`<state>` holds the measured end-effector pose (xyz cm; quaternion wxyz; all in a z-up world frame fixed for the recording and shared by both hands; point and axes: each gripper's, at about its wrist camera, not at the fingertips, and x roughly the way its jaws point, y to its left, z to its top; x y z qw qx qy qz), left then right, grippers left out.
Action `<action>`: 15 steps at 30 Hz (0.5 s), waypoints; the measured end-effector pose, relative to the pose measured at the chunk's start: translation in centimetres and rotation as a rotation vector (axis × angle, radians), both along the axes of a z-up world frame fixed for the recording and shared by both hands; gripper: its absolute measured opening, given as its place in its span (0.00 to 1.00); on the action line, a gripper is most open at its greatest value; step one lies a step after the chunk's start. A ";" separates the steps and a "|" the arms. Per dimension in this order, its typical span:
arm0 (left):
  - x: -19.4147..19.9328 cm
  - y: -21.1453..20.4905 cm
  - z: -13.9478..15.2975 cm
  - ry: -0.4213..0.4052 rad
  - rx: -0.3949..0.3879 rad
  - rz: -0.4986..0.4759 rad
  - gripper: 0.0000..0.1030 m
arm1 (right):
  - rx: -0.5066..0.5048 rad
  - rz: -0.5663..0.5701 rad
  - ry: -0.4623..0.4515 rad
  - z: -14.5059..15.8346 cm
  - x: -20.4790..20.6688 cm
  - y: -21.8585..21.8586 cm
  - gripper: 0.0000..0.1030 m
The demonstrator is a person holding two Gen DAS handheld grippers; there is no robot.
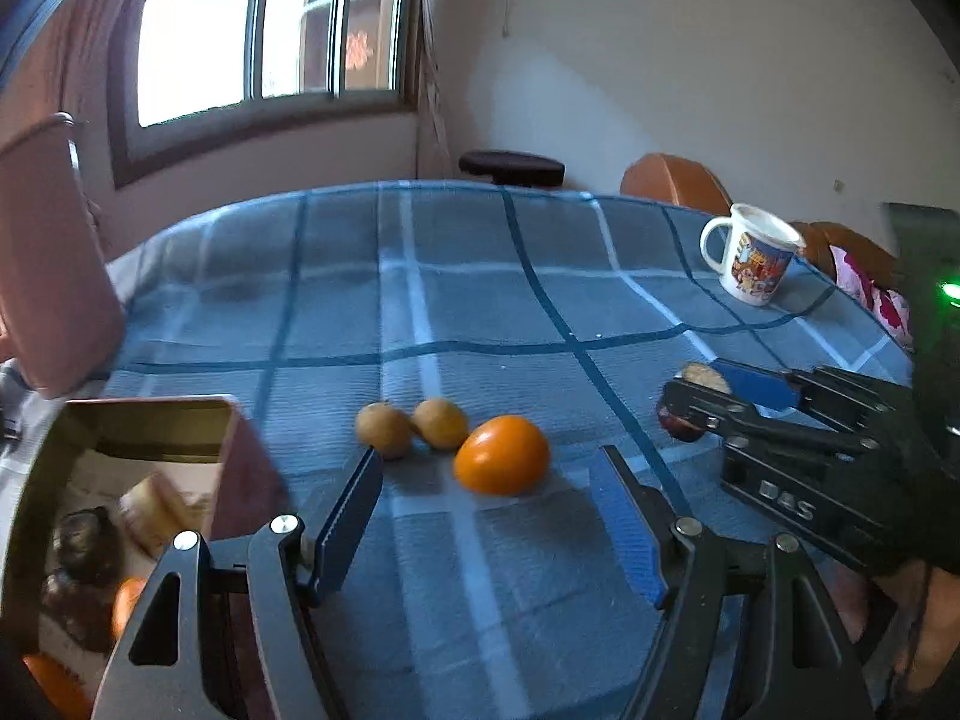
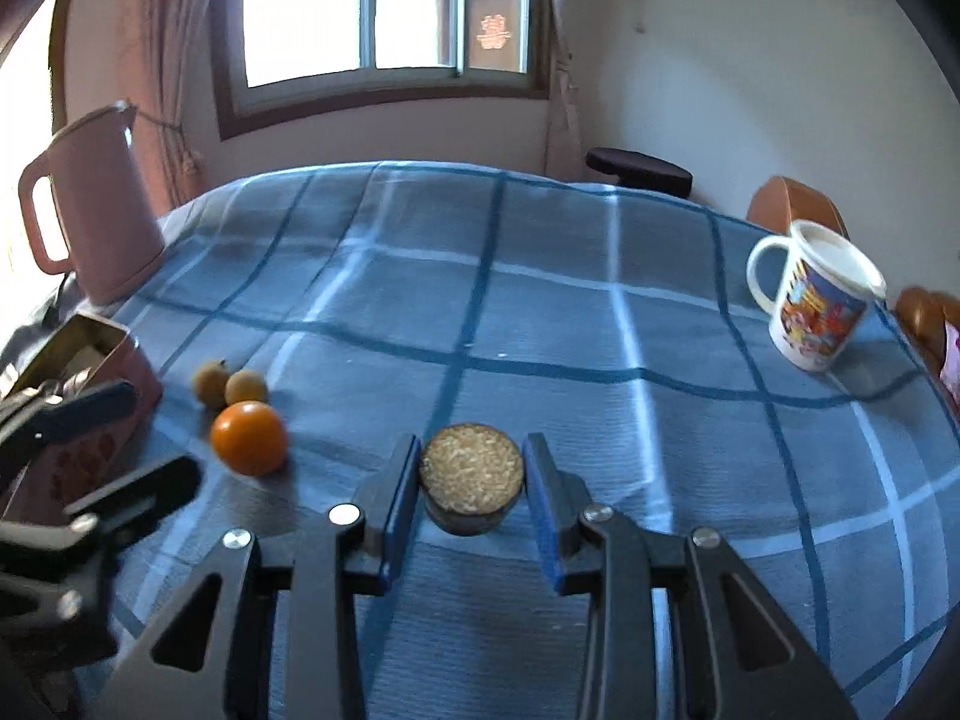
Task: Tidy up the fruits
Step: 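Grasp the round tan cake with the right tool while the left tool grasps an orange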
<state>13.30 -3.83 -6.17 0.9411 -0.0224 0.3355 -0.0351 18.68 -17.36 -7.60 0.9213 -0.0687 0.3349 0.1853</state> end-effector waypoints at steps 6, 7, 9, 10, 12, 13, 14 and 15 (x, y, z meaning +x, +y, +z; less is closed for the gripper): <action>3.1 -0.8 -1.5 0.107 -0.003 -0.005 0.47 | 0.024 0.010 -0.013 0.3 0.0 -0.1 0.36; 3.5 -0.8 -1.7 0.121 -0.013 -0.010 0.44 | 0.022 0.013 -0.017 0.3 -0.1 -0.1 0.36; 3.9 -0.9 -2.0 0.141 -0.009 -0.011 0.44 | 0.025 0.022 -0.025 0.3 -0.4 -0.1 0.36; 3.9 -0.8 -2.1 0.143 -0.016 -0.009 0.43 | 0.027 0.024 -0.028 0.3 -0.5 -0.1 0.36; 3.6 -0.4 -1.9 0.130 -0.042 -0.007 0.43 | 0.033 0.022 -0.032 0.4 -0.5 -0.2 0.36; 3.5 -0.4 -1.8 0.123 -0.045 -0.009 0.43 | 0.039 0.027 -0.037 0.4 -0.6 -0.2 0.36; 3.3 -0.4 -1.7 0.114 -0.045 -0.011 0.43 | 0.046 0.034 -0.046 0.6 -0.8 -0.3 0.36; 2.9 -0.5 -1.4 0.094 -0.043 -0.014 0.43 | 0.050 0.036 -0.058 0.7 -1.0 -0.3 0.36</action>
